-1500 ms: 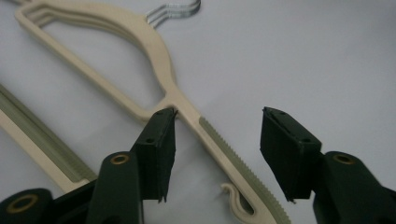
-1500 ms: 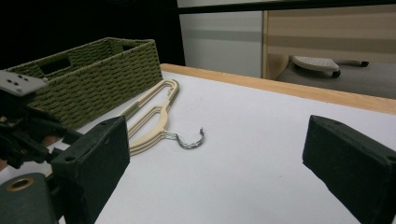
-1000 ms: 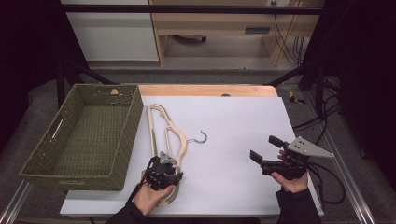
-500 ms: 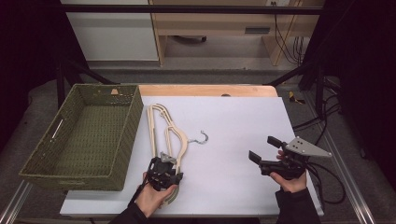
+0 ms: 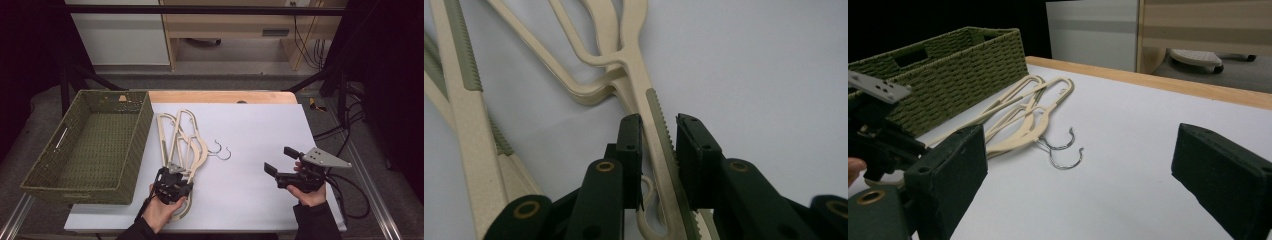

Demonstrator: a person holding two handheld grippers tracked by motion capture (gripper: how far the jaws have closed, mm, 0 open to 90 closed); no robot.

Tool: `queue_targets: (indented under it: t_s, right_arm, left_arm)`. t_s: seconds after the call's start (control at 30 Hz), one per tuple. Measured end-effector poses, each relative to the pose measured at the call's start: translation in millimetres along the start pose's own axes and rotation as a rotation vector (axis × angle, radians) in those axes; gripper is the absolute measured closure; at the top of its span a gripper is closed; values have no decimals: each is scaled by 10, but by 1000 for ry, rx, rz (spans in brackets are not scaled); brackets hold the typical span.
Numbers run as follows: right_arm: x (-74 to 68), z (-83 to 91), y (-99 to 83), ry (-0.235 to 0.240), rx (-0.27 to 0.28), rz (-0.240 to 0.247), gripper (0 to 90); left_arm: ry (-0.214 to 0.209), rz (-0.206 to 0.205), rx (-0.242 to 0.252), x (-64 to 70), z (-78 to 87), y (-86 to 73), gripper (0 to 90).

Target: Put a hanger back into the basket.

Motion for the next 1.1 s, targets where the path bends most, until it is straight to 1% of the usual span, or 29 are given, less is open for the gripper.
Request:
queue_targets:
  t_s: [0.03, 0.13, 0.17, 0.2, 0.23, 0.27, 0.3, 0.4, 0.43, 0.53, 0.57, 0.6, 0.63, 0.67, 0.7, 0.77, 0.83, 0.9, 0.97, 1.0, 1.03, 1.07, 1.1]
  right_arm:
    - [-3, -14, -9, 3, -6, 3, 84]
    - [-23, -63, -33, 18, -18, -3, 92]
    - [-23, -63, -33, 18, -18, -3, 92]
    - [-33, -107, -54, 26, -26, 1, 98]
    - [-41, -130, -68, 32, -33, -2, 101]
    - [-41, -130, -68, 32, -33, -2, 101]
    - [-52, -183, -98, 41, -48, 1, 109]
    - [-72, -245, -134, 55, -64, -6, 115]
    - [-90, -308, -174, 66, -89, -4, 116]
    - [-109, -373, -214, 71, -108, -4, 118]
    - [-113, -387, -220, 73, -106, -7, 122]
    - [-113, -393, -225, 81, -108, 0, 129]
    - [-122, -410, -228, 81, -102, -11, 135]
    - [-122, -410, -228, 81, -102, -11, 135]
    - [-130, -425, -235, 90, -107, -12, 135]
    - [-155, -479, -254, 97, -118, -6, 136]
    - [-173, -506, -269, 103, -131, -2, 136]
    - [-180, -519, -276, 106, -133, -3, 136]
    - [-174, -515, -279, 104, -137, 2, 136]
    - [-174, -515, -279, 104, -137, 2, 136]
    - [-176, -510, -275, 102, -134, -5, 135]
    - [-172, -505, -275, 100, -135, 1, 135]
    - [-172, -501, -273, 101, -134, 5, 135]
  left_arm:
    - [1, -3, 10, -13, 22, 10, 728]
    - [-6, 6, 34, -57, 93, 35, 732]
    - [-6, 6, 34, -57, 93, 35, 735]
    - [-6, 16, 54, -94, 139, 52, 750]
    - [17, 5, 66, -121, 166, 58, 774]
    - [17, 5, 66, -121, 166, 58, 781]
    - [39, -6, 86, -165, 209, 66, 788]
    - [32, 0, 85, -198, 230, 69, 789]
    - [30, 0, 84, -211, 235, 69, 791]
    - [31, -10, 82, -228, 232, 62, 791]
    - [32, -11, 83, -231, 237, 63, 791]
    - [33, -13, 85, -235, 243, 64, 791]
    - [33, -13, 85, -235, 243, 64, 792]
    - [35, -10, 93, -236, 252, 68, 792]
    - [23, -8, 112, -237, 277, 76, 900]
    - [19, -16, 112, -238, 323, 91, 900]
    - [23, -20, 126, -238, 356, 103, 900]
    - [17, -35, 137, -233, 344, 102, 900]
    - [19, -64, 115, -232, 280, 80, 900]
    - [19, -64, 115, -232, 280, 80, 897]
    - [13, -76, 89, -239, 192, 44, 857]
    - [10, -73, 76, -235, 142, 22, 825]
    - [10, -73, 76, -235, 142, 22, 797]
Point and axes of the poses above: each handheld gripper's, and its own axes: z roughly backward along the jaws, y roughly out of its top, x roughly to its right, the point moved 5 cm from there along -z, roughly forward along the jaws, and after that the axes turned 14 degrees about y, right-handed, at the moved point
